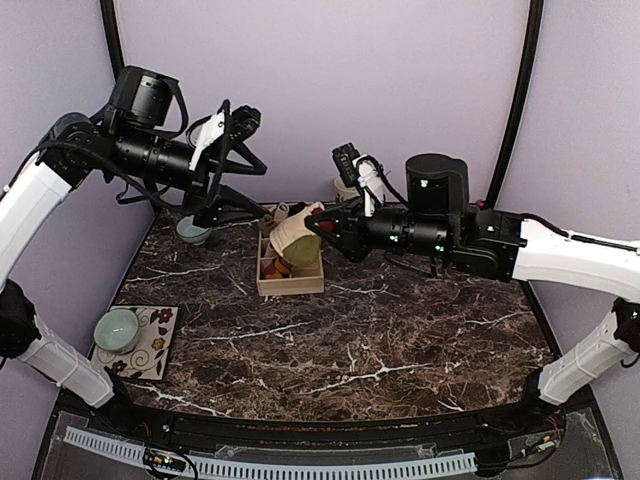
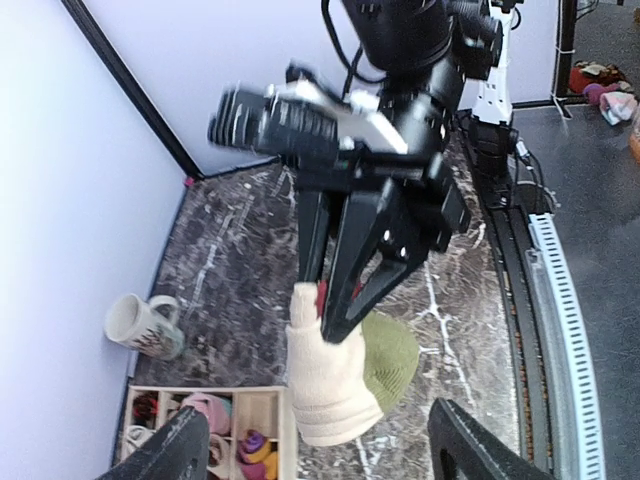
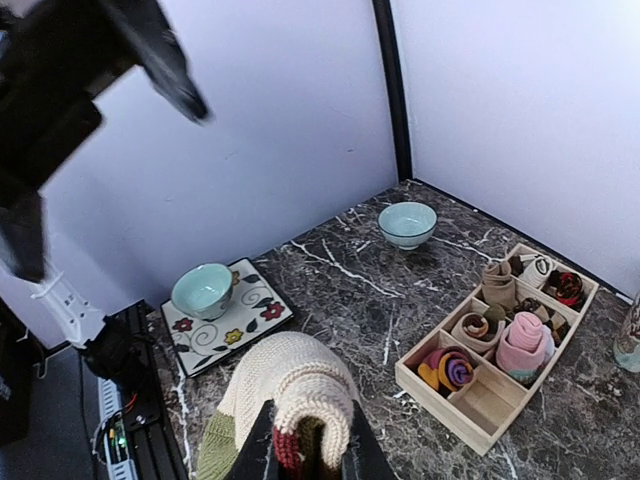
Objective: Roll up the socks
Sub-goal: Roll the sock.
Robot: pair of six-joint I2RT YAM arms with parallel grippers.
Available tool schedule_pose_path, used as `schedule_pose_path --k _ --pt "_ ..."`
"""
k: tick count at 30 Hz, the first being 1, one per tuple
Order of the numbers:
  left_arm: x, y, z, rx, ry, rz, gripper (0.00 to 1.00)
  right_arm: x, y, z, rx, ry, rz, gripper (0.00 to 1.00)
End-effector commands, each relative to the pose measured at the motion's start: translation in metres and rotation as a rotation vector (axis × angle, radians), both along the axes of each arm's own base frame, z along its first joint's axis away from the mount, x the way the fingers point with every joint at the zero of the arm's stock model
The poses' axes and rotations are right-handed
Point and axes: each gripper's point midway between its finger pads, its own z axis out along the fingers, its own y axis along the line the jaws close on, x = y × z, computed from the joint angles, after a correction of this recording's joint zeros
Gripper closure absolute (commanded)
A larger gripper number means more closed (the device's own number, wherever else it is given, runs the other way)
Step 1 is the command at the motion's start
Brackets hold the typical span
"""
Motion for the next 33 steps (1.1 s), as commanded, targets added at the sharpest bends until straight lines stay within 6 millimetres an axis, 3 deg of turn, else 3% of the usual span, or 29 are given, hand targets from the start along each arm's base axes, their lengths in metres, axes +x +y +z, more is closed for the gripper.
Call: schedule_pose_path --k 1,6,13,21,28,30,33 --pt "0.009 0.006 0.008 0.003 -0.213 0.04 0.24 0.021 0.021 0.026 0.093 -0.034 -0.085 1.0" --pt "0.024 0.006 -0.022 0.089 -0.345 0.087 0.28 0.023 0.035 0.046 0.184 -0.044 -0.094 1.0" --pt "0.044 0.013 -0.056 0.181 -0.416 0.149 0.3 0.015 0.051 0.047 0.261 -0.002 -0.04 1.0" --pt "0.062 0.01 -0.044 0.18 -0.525 0.255 0.41 0.017 0.056 0.049 0.375 0.106 -0.059 1.0" --pt "0.069 0.011 -0.055 0.261 -0.704 0.295 0.43 0.031 0.046 0.058 0.507 0.237 -0.154 1.0" --pt "0.074 0.012 -0.048 0.252 -0.745 0.327 0.45 0.033 0.054 0.047 0.496 0.273 -0.154 1.0" --pt "0.082 0.017 -0.04 0.265 -0.816 0.367 0.52 0.033 0.058 0.045 0.527 0.327 -0.138 1.0"
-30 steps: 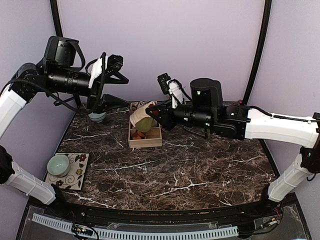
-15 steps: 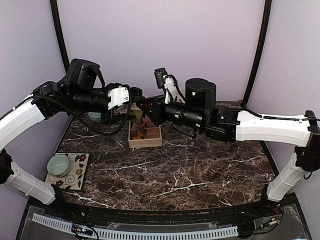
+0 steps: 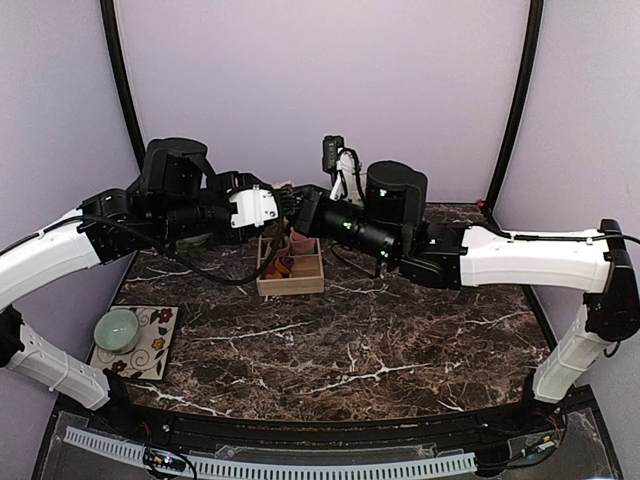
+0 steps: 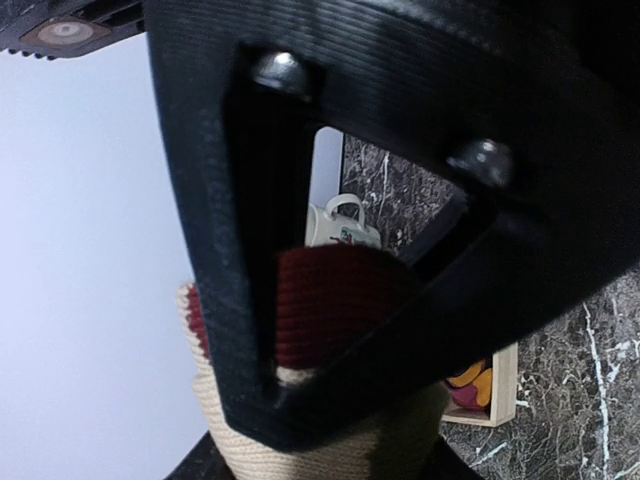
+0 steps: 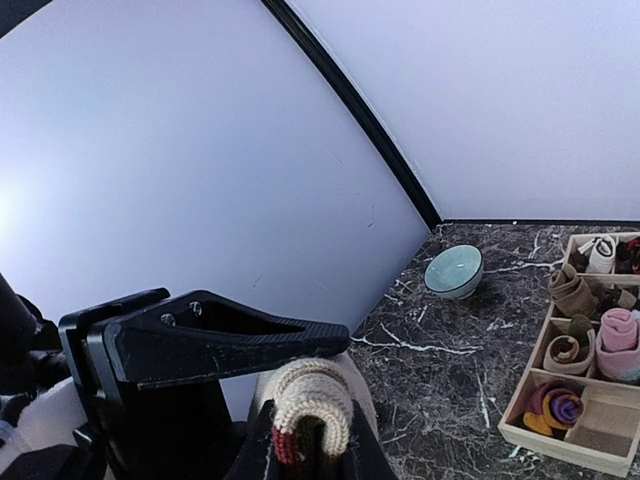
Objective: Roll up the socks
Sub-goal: Roll the sock.
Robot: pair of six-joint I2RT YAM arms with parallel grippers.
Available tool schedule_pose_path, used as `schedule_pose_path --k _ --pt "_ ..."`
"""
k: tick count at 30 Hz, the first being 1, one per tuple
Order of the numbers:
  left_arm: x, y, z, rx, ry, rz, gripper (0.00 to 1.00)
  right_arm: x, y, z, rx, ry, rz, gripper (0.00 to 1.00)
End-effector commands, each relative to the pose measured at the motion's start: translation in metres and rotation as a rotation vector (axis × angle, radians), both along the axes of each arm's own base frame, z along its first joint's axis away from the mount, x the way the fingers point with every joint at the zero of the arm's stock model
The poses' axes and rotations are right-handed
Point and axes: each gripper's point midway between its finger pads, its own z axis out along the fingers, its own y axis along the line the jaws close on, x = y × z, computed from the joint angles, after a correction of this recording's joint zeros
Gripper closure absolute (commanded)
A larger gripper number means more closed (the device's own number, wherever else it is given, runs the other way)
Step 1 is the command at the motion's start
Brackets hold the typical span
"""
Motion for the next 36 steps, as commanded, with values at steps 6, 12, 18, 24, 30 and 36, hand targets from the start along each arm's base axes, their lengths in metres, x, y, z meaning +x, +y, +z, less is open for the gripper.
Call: schedule_pose_path --k 6,12,18,24,30,36 --pt "0.014 0.019 0.025 0.077 -0.386 0.08 0.56 0.003 -0.003 0.025 0.268 0.152 0.019 1.0" --pt "0.007 0.016 0.031 0.058 -0.33 0.045 1.0 0.007 -0.002 0.025 0.328 0.237 0.045 1.0" --pt "-0.047 0.005 0.013 -0.05 0.239 -0.168 1.0 -0.001 -0.006 0.043 0.269 0.108 0.098 0.13" --pt "-0.102 -0.002 0.026 -0.19 0.717 -0.311 1.0 -0.014 -0.049 0.063 0.17 -0.134 0.028 0.01" --pt "-0.108 -0.01 0.041 -0.334 0.996 -0.335 1.0 -0.051 -0.063 0.068 0.114 -0.367 0.087 0.01" --pt "-0.106 -0.022 0.055 -0.42 1.185 -0.388 1.0 -0.081 -0.039 0.068 0.066 -0.456 0.211 0.01"
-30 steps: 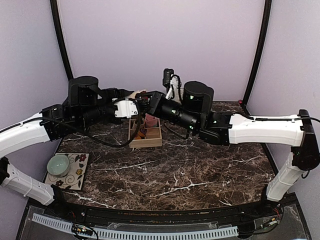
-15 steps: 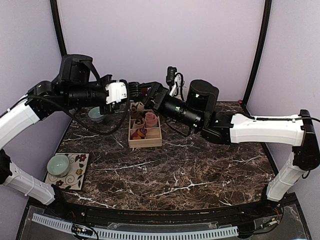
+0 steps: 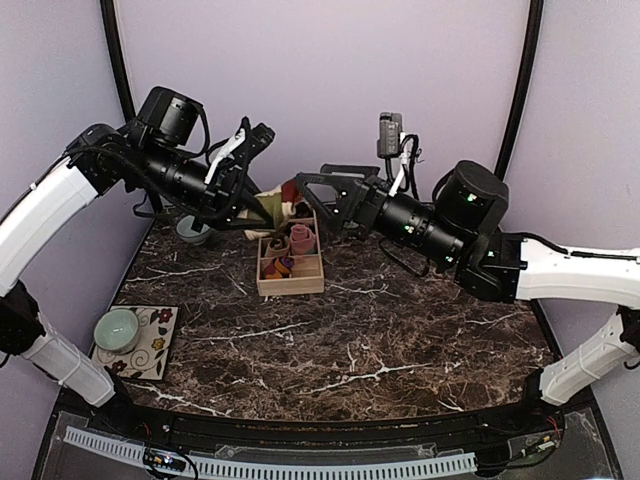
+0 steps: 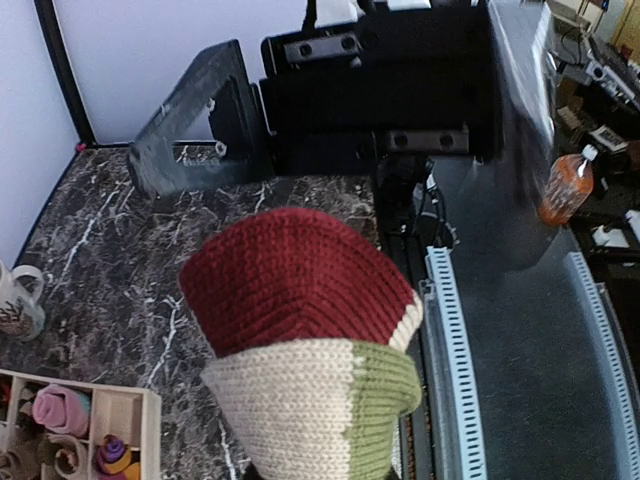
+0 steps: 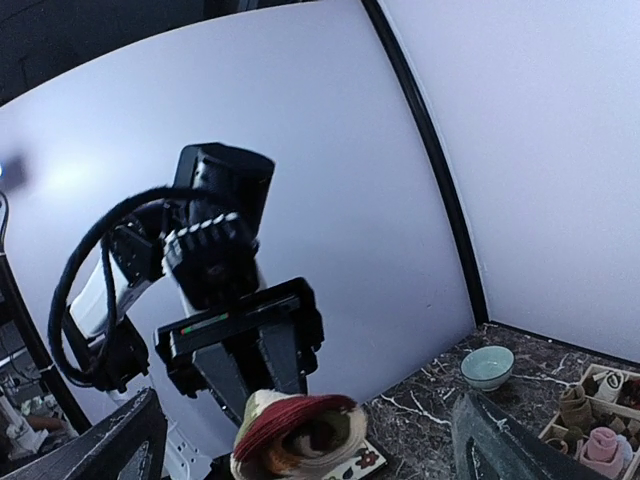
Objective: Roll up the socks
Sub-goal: Roll the sock.
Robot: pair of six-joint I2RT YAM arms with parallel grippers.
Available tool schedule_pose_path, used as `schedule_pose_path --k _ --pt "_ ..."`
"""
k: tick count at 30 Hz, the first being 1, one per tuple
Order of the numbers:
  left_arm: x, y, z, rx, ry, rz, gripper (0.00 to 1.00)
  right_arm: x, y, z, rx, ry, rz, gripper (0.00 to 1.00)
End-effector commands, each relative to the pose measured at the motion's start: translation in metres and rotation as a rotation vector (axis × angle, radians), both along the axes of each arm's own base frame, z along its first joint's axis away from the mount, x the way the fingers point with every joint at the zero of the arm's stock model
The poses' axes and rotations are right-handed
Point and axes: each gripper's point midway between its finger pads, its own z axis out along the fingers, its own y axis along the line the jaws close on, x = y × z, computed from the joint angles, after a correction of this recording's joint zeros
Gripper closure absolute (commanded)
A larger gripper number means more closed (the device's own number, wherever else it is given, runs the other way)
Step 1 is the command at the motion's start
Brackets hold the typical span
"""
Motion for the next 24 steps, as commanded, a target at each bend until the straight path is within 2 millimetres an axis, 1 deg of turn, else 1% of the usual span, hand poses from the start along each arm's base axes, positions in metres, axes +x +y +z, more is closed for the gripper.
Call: schedule_pose_path --k 1,2,4,9,11,12,13,16,17,18,20,23,24 --pt "-0.019 -0.005 0.023 -0.091 0.206 -0.074 1.0 -0.026 0.025 0.008 -0.059 -0.137 0.076 0.01" --pt "-0.019 -0.007 0.023 -0.095 0.215 -0.079 1.0 -0.026 0.031 0.005 -0.078 -0.13 0.077 0.01" --pt "-0.021 -0.008 0.025 -0.103 0.225 -0.097 1.0 -0.023 0.036 0.0 -0.09 -0.112 0.07 0.01" --pt "-0.025 -0.007 0.026 -0.109 0.223 -0.123 1.0 -0.023 0.037 -0.001 -0.057 -0.116 0.074 0.01" --pt "-0.03 -0.005 0.028 -0.116 0.224 -0.143 1.0 -0.025 0.04 -0.002 -0.058 -0.128 0.089 0.09" --pt "-0.033 -0.004 0.029 -0.12 0.223 -0.156 1.0 -0.026 0.04 -0.002 -0.056 -0.139 0.093 0.15" --pt "-0.036 -0.003 0.03 -0.122 0.221 -0.168 1.0 -0.029 0.042 -0.001 -0.056 -0.147 0.108 0.27" --pt "-0.038 -0.001 0.03 -0.119 0.208 -0.174 1.0 -0.03 0.049 -0.001 -0.073 -0.139 0.144 0.54" --pt "-0.038 0.0 0.03 -0.119 0.203 -0.173 1.0 -0.031 0.052 -0.002 -0.081 -0.134 0.157 0.61" --pt "-0.038 0.0 0.032 -0.122 0.196 -0.173 1.0 -0.031 0.055 -0.001 -0.085 -0.131 0.165 0.64" --pt "-0.038 0.002 0.035 -0.129 0.189 -0.176 1.0 -0.029 0.057 -0.004 -0.09 -0.117 0.168 0.67" --pt "-0.04 0.003 0.037 -0.134 0.185 -0.182 1.0 -0.024 0.051 -0.008 -0.078 -0.097 0.145 0.81" --pt "-0.041 0.005 0.037 -0.134 0.183 -0.185 1.0 -0.022 0.047 -0.009 -0.077 -0.096 0.134 0.88"
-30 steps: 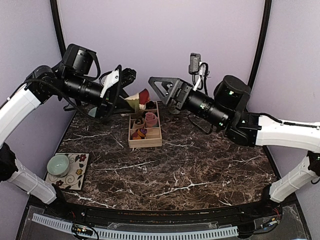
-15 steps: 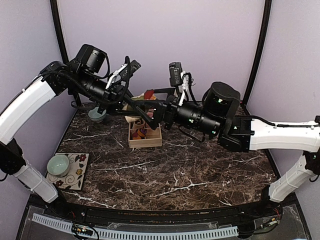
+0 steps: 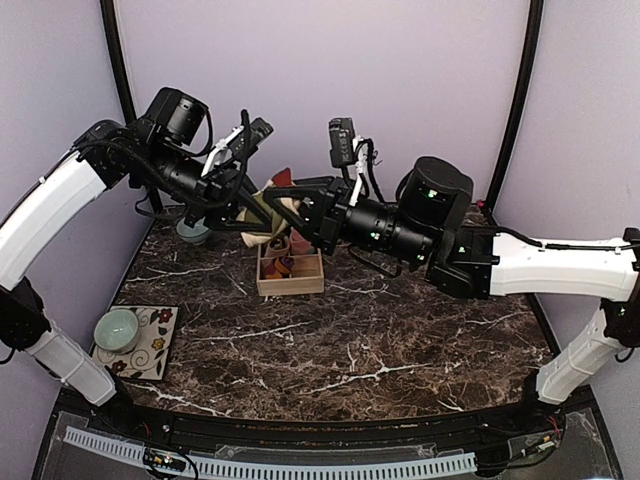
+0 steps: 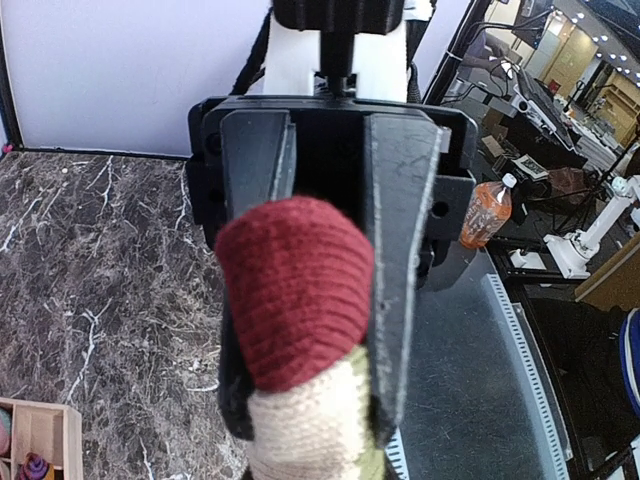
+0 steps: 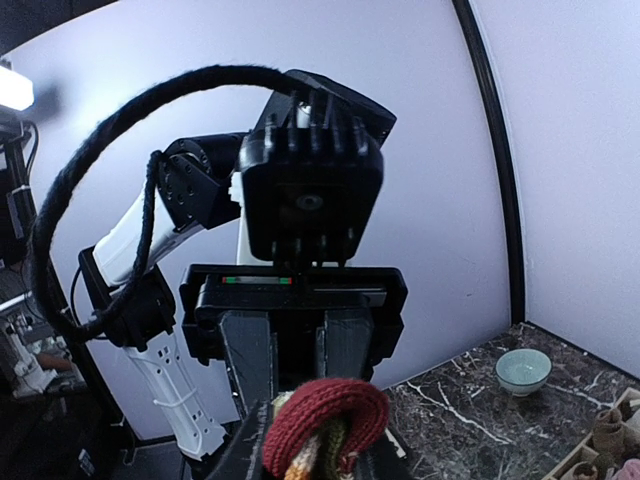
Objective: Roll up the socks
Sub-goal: Roll the sock, then place the sock.
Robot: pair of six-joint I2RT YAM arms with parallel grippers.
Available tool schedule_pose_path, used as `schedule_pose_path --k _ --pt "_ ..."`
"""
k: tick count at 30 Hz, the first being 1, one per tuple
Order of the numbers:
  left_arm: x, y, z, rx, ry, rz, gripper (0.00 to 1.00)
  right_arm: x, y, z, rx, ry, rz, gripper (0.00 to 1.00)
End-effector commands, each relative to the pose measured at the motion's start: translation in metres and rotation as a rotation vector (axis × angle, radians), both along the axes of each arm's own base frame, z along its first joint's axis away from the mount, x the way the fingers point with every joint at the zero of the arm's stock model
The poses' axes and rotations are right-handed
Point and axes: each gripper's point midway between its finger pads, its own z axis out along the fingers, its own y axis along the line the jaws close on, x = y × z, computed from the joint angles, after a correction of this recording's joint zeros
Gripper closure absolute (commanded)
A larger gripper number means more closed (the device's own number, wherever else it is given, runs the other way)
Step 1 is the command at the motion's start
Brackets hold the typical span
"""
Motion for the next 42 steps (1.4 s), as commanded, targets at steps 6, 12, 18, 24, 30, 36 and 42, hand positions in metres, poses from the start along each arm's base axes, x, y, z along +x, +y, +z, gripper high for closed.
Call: schedule_pose_path --k 6,12,18,24,30,36,42 --pt "-0.004 0.012 0.002 0.025 -0.062 0.013 0.48 0.025 -0.03 -0.009 -0.059 -0.015 -0.16 1.0" --pt "0.074 0.051 -0.046 0.133 -0.112 0.266 0.17 0.094 -0.058 -0.062 -0.285 0.008 -0.383 1.0" --pt "0.161 0.117 -0.114 0.313 -0.121 0.577 0.17 0.175 -0.055 -0.124 -0.511 0.033 -0.478 1.0" --pt "0.185 0.138 -0.173 0.417 -0.088 0.674 0.19 0.231 -0.032 -0.183 -0.656 0.074 -0.463 1.0" --pt "0.191 0.146 -0.176 0.392 -0.108 0.728 0.18 0.251 -0.014 -0.232 -0.735 0.096 -0.435 1.0" --pt "0.194 0.151 -0.177 0.391 -0.111 0.758 0.18 0.251 -0.001 -0.259 -0.743 0.13 -0.376 1.0" --pt "0.194 0.152 -0.176 0.386 -0.111 0.757 0.18 0.252 -0.003 -0.275 -0.746 0.119 -0.388 1.0"
